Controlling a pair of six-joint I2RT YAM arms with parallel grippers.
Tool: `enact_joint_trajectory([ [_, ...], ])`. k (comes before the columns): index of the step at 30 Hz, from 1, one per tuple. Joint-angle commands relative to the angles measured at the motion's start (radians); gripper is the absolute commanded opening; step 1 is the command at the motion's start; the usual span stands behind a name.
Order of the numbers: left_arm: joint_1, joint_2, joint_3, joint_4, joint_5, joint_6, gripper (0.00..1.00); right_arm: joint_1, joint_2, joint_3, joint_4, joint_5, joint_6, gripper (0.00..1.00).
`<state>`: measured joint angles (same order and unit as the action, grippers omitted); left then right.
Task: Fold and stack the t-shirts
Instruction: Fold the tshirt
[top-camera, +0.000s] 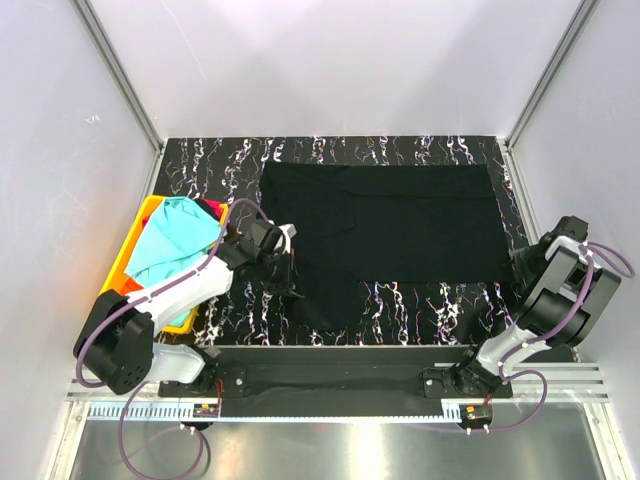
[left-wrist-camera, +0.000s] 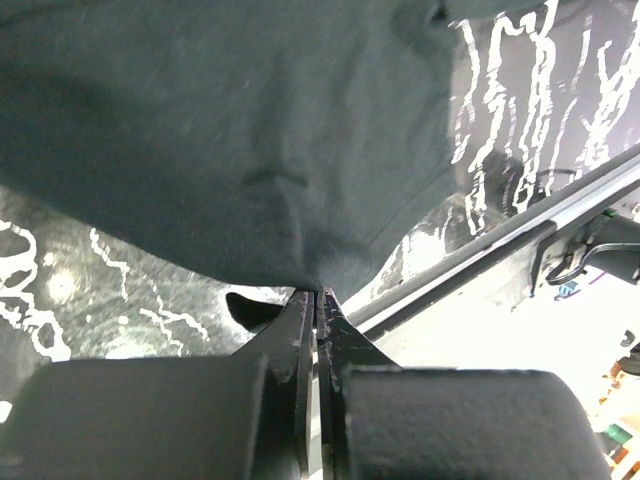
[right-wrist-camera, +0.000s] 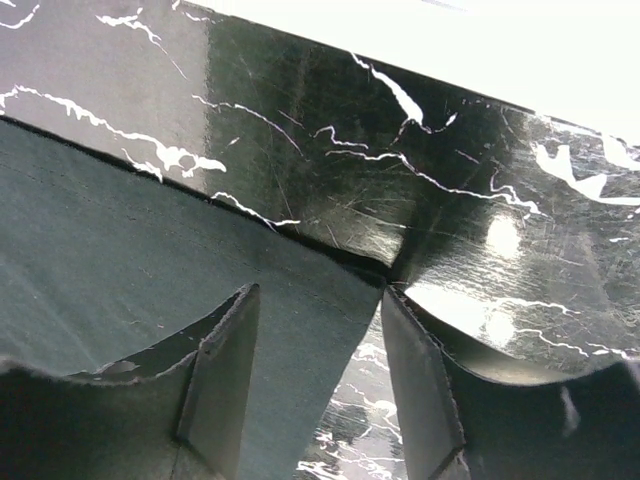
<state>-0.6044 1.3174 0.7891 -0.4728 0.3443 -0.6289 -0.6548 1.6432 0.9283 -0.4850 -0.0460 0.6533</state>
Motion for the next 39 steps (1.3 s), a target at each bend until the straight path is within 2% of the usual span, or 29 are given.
enact_joint_trajectory([
  [1, 0.006, -0.020, -0.016, 0.020, -0.004, -0.012, 0.00, 0.001, 0.044, -0.003, 0.031, 0.014, 0.009, 0.58],
  [4, 0.005, -0.032, -0.013, 0.022, -0.017, -0.025, 0.00, 0.001, 0.050, -0.009, 0.031, 0.021, 0.014, 0.52],
  [6, 0.005, -0.041, -0.016, 0.028, -0.019, -0.026, 0.00, 0.000, 0.046, -0.017, 0.031, 0.023, 0.014, 0.43],
  [7, 0.003, -0.047, -0.017, 0.026, -0.019, -0.028, 0.00, 0.001, 0.037, -0.020, 0.031, 0.023, 0.014, 0.35],
  [9, 0.003, -0.060, -0.031, 0.031, -0.016, -0.032, 0.00, 0.001, 0.029, -0.031, 0.031, 0.023, 0.016, 0.29],
  [10, 0.005, -0.066, -0.036, 0.034, -0.013, -0.040, 0.00, 0.001, 0.021, -0.032, 0.029, 0.020, 0.016, 0.20],
  [15, 0.003, -0.098, -0.057, 0.040, -0.011, -0.054, 0.00, 0.001, -0.003, -0.036, 0.017, 0.012, 0.006, 0.01],
  [21, 0.003, -0.193, -0.073, 0.037, -0.059, -0.080, 0.00, 0.007, -0.051, -0.028, -0.035, 0.020, -0.003, 0.00],
  [27, 0.005, -0.196, -0.042, 0.039, -0.102, -0.089, 0.00, 0.047, -0.054, 0.032, -0.086, 0.041, -0.012, 0.00],
  [34, 0.035, -0.055, 0.125, 0.056, -0.136, -0.042, 0.00, 0.096, 0.012, 0.184, -0.147, 0.104, -0.038, 0.00],
  [39, 0.138, 0.072, 0.312, 0.080, -0.117, -0.012, 0.00, 0.133, 0.140, 0.342, -0.204, 0.094, -0.081, 0.00],
])
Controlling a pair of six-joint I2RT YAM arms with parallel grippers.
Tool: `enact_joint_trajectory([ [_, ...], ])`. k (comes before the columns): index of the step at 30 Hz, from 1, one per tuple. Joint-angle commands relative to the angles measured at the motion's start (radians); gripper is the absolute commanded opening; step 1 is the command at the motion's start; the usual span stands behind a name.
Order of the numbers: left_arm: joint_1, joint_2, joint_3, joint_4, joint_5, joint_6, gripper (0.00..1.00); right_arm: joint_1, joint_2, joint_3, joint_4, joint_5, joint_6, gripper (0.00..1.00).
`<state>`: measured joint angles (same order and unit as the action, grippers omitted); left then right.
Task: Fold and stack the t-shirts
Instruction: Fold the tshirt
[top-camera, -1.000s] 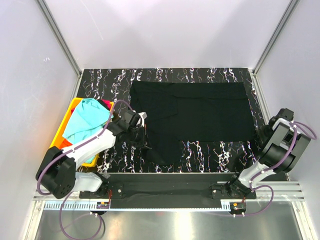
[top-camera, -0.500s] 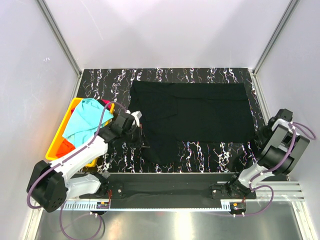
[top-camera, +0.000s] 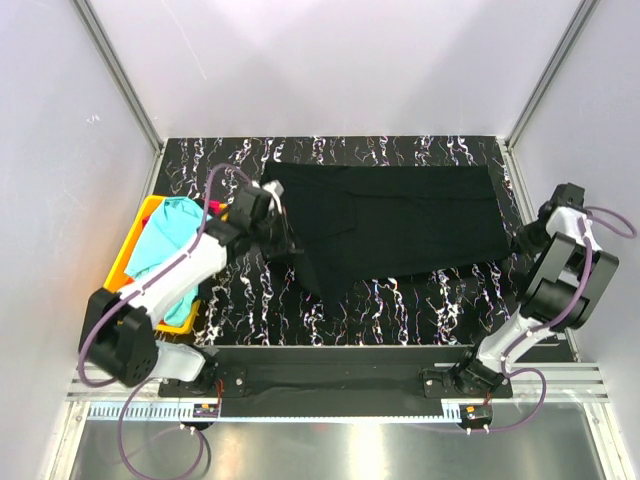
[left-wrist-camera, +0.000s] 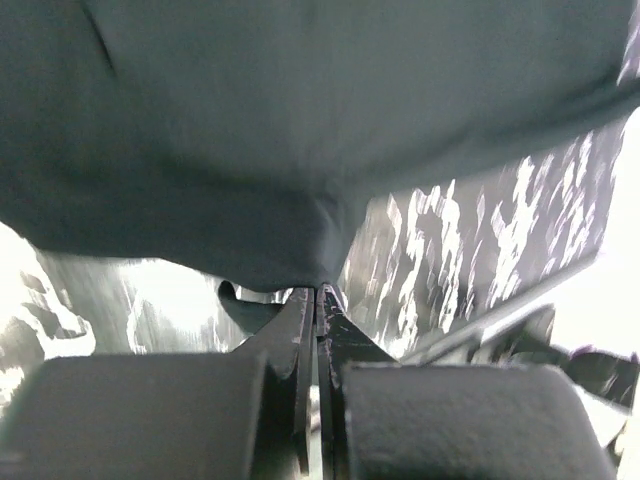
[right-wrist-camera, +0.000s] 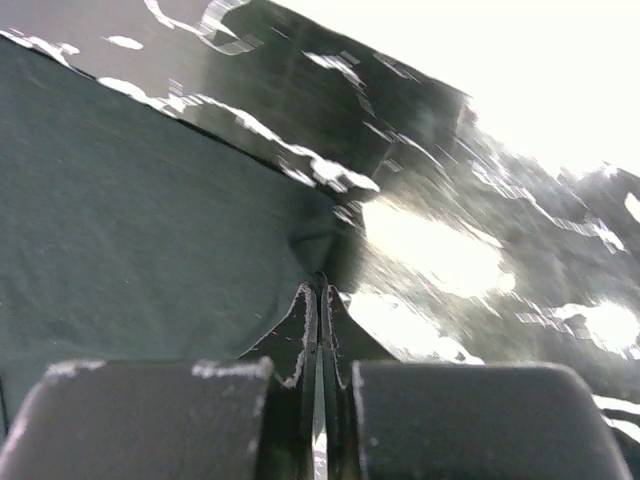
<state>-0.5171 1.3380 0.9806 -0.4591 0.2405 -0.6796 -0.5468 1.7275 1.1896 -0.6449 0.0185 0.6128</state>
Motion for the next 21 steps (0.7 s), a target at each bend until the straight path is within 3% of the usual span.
enact_joint_trajectory([
  [1, 0.063, 0.078, 0.147, 0.069, -0.013, 0.044, 0.00, 0.031, 0.069, 0.100, -0.045, 0.026, -0.047, 0.00],
  [8, 0.181, 0.282, 0.357, 0.111, 0.049, 0.046, 0.00, 0.102, 0.194, 0.298, -0.081, -0.006, -0.090, 0.00],
  [21, 0.270, 0.539, 0.679, 0.115, 0.112, 0.011, 0.00, 0.125, 0.381, 0.583, -0.162, -0.064, -0.113, 0.00],
])
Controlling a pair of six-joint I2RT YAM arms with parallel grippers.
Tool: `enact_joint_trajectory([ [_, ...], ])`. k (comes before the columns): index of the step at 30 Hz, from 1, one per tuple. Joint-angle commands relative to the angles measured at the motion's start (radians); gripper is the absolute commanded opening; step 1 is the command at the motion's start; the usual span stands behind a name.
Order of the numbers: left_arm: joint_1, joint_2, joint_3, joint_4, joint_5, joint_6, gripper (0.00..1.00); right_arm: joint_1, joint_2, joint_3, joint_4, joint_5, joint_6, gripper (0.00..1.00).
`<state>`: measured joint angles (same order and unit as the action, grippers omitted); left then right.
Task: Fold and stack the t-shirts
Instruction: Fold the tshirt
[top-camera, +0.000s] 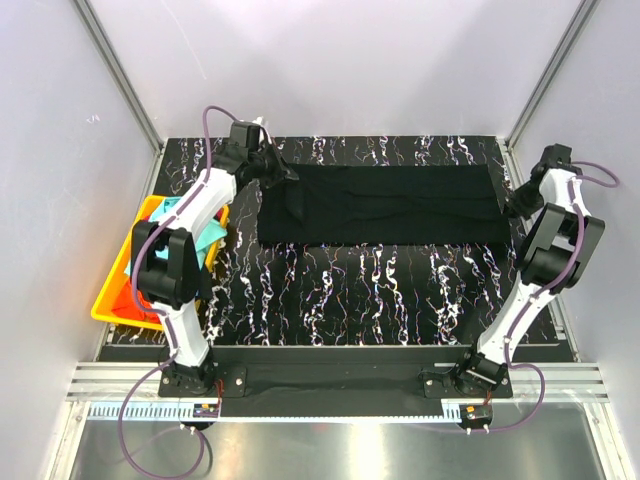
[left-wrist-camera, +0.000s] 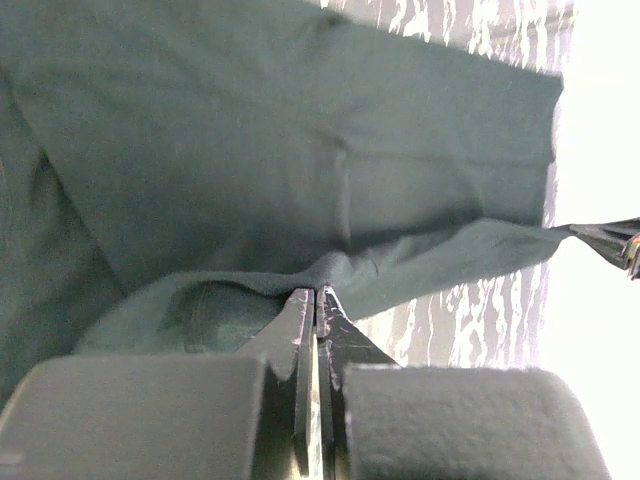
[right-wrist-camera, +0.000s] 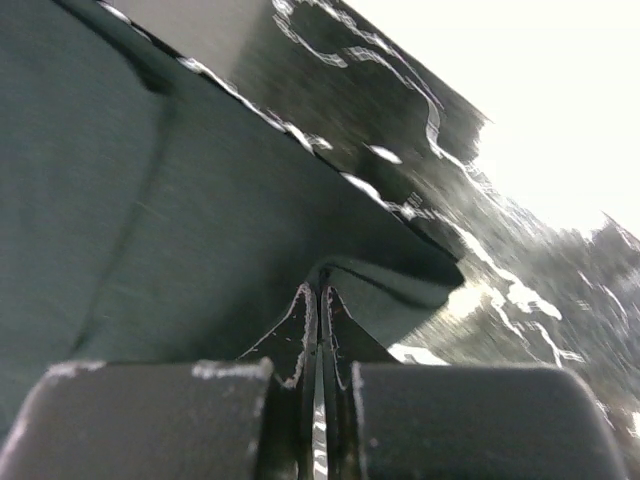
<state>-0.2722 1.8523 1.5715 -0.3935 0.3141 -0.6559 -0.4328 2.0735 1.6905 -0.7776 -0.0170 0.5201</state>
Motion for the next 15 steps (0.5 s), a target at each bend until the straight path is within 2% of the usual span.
enact_joint_trajectory([
  [1, 0.030, 0.037, 0.102, 0.051, 0.036, -0.014, 0.00, 0.012, 0.049, 0.121, -0.043, -0.037, -0.022, 0.00],
  [7, 0.068, 0.111, 0.180, 0.051, 0.054, -0.033, 0.00, 0.029, 0.128, 0.244, -0.086, -0.047, -0.031, 0.00],
  [15, 0.088, 0.168, 0.211, 0.051, 0.075, -0.050, 0.00, 0.031, 0.195, 0.313, -0.109, -0.069, -0.038, 0.02],
])
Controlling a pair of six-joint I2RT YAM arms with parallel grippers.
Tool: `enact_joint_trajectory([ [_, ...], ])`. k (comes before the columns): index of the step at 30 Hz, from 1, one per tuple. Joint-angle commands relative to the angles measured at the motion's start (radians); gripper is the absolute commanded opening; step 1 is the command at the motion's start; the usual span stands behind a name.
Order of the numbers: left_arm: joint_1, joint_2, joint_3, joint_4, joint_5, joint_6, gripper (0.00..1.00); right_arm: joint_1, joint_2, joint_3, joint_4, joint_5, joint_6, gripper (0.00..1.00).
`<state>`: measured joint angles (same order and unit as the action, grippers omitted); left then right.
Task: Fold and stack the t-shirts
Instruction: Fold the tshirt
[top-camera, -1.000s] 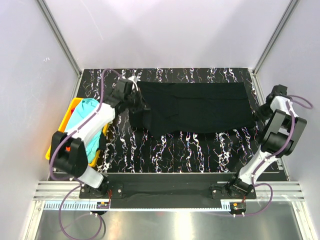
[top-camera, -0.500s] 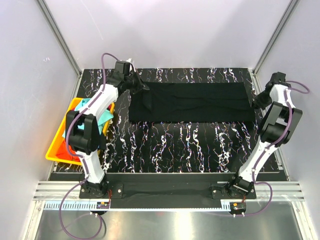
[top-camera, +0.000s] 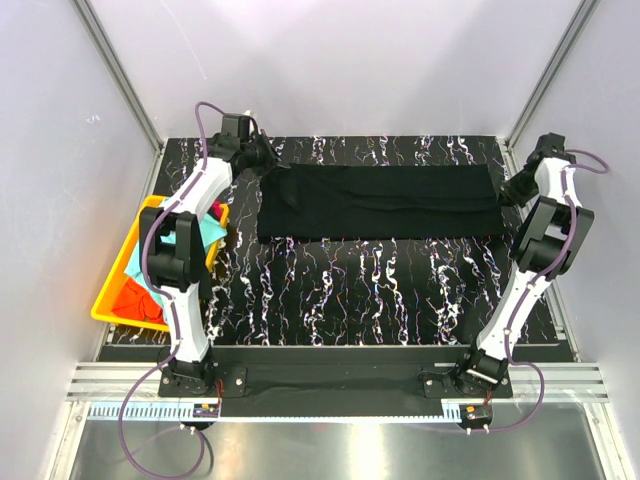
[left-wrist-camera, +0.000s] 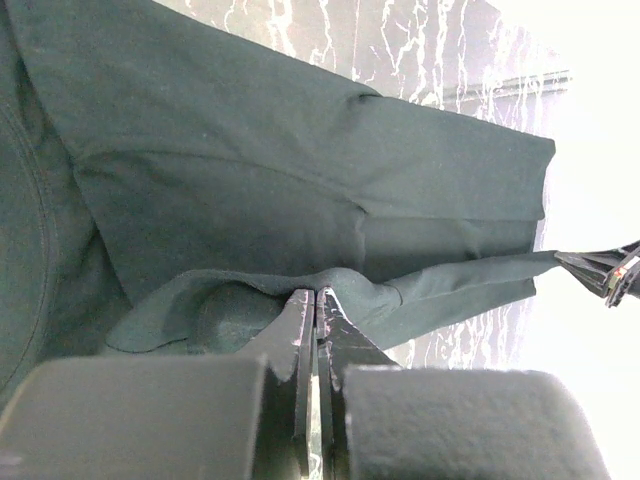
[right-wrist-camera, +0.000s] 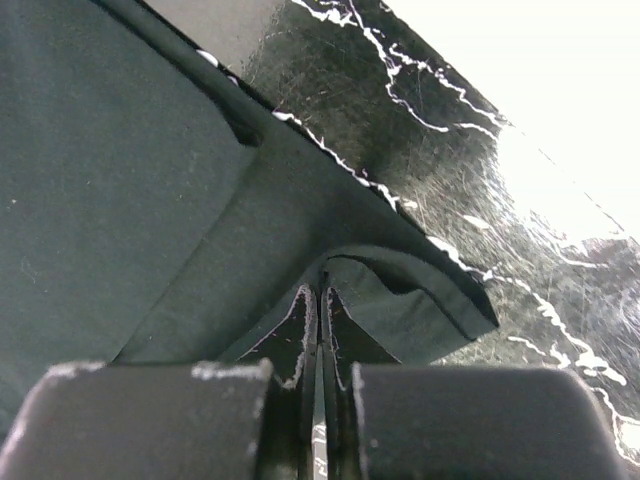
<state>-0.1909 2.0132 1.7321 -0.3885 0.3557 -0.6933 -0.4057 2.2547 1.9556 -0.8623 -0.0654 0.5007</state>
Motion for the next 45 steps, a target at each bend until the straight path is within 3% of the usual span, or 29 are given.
enact_joint_trajectory([
  [1, 0.005, 0.015, 0.052, 0.046, 0.034, -0.014, 0.00, 0.004, 0.020, 0.054, -0.026, -0.025, -0.019, 0.03],
  [18, 0.021, 0.157, 0.147, 0.057, 0.043, -0.006, 0.00, 0.005, 0.144, 0.219, -0.086, -0.027, -0.025, 0.13],
  [21, 0.027, 0.186, 0.165, 0.062, 0.039, 0.003, 0.00, 0.005, 0.175, 0.264, -0.101, -0.034, -0.031, 0.19],
  [25, 0.039, 0.217, 0.210, 0.045, 0.013, 0.047, 0.18, 0.004, 0.218, 0.373, -0.141, -0.027, -0.066, 0.32],
  [26, 0.039, 0.226, 0.246, 0.013, 0.002, 0.095, 0.29, 0.005, 0.241, 0.405, -0.156, -0.024, -0.080, 0.34],
  [28, 0.036, 0.239, 0.357, -0.093, -0.023, 0.144, 0.30, 0.005, 0.262, 0.513, -0.222, -0.001, -0.116, 0.40],
  [30, 0.038, 0.190, 0.359, -0.113, -0.053, 0.178, 0.34, 0.004, 0.243, 0.531, -0.239, 0.018, -0.129, 0.45],
  [33, 0.036, 0.070, 0.232, -0.130, -0.130, 0.202, 0.48, 0.008, 0.169, 0.464, -0.238, 0.036, -0.107, 0.50],
  [34, 0.034, 0.038, 0.189, -0.131, -0.130, 0.204, 0.48, 0.011, 0.155, 0.453, -0.241, 0.032, -0.102, 0.50],
  [38, 0.027, -0.105, -0.020, -0.121, -0.087, 0.222, 0.42, 0.057, 0.080, 0.388, -0.238, 0.019, -0.125, 0.51],
  [41, 0.010, -0.186, -0.199, -0.069, -0.028, 0.218, 0.33, 0.114, 0.053, 0.344, -0.235, 0.003, -0.149, 0.51],
  [45, 0.001, -0.243, -0.385, 0.049, 0.011, 0.173, 0.31, 0.149, 0.029, 0.237, -0.207, -0.057, -0.140, 0.48],
])
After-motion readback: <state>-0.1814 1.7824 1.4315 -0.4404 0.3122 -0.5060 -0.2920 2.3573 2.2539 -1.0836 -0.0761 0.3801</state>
